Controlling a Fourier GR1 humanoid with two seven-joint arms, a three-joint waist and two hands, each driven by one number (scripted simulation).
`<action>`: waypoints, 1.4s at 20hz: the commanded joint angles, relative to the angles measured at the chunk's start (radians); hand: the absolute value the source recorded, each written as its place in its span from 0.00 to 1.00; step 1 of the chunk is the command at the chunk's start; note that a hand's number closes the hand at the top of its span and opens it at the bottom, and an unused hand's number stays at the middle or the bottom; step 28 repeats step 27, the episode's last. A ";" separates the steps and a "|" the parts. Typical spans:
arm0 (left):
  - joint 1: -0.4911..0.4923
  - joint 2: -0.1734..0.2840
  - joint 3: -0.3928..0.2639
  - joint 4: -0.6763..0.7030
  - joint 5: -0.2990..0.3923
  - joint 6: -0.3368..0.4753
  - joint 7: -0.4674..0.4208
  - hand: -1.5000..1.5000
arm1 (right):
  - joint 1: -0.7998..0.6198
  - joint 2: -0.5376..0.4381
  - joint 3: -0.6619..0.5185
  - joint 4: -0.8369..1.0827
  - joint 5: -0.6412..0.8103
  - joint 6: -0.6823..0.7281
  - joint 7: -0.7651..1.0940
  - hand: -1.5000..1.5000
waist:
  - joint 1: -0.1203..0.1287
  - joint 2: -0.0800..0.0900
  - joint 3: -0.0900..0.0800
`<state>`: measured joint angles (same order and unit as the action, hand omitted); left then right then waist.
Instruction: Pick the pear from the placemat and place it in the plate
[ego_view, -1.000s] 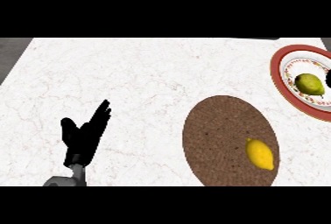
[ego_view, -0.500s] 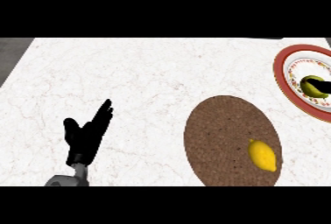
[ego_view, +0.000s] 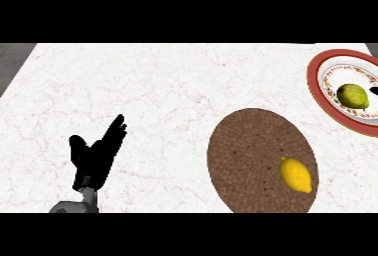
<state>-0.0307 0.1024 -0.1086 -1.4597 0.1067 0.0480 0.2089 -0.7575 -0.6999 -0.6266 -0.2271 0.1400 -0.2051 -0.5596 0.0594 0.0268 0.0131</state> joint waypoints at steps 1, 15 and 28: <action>0.018 -0.022 -0.016 0.025 -0.012 0.015 0.009 0.50 | 0.021 -0.057 -0.042 0.040 -0.046 0.142 -0.012 0.00 | -0.009 -0.001 -0.006; 0.121 0.016 0.011 -0.026 0.014 -0.031 -0.005 0.50 | 0.269 -0.143 0.018 0.040 -0.012 0.494 -0.202 0.00 | -0.035 -0.020 -0.010; 0.018 -0.002 0.053 0.081 -0.004 -0.014 -0.006 0.50 | 0.366 -0.128 0.053 0.046 -0.004 0.492 -0.271 0.00 | -0.050 -0.022 -0.011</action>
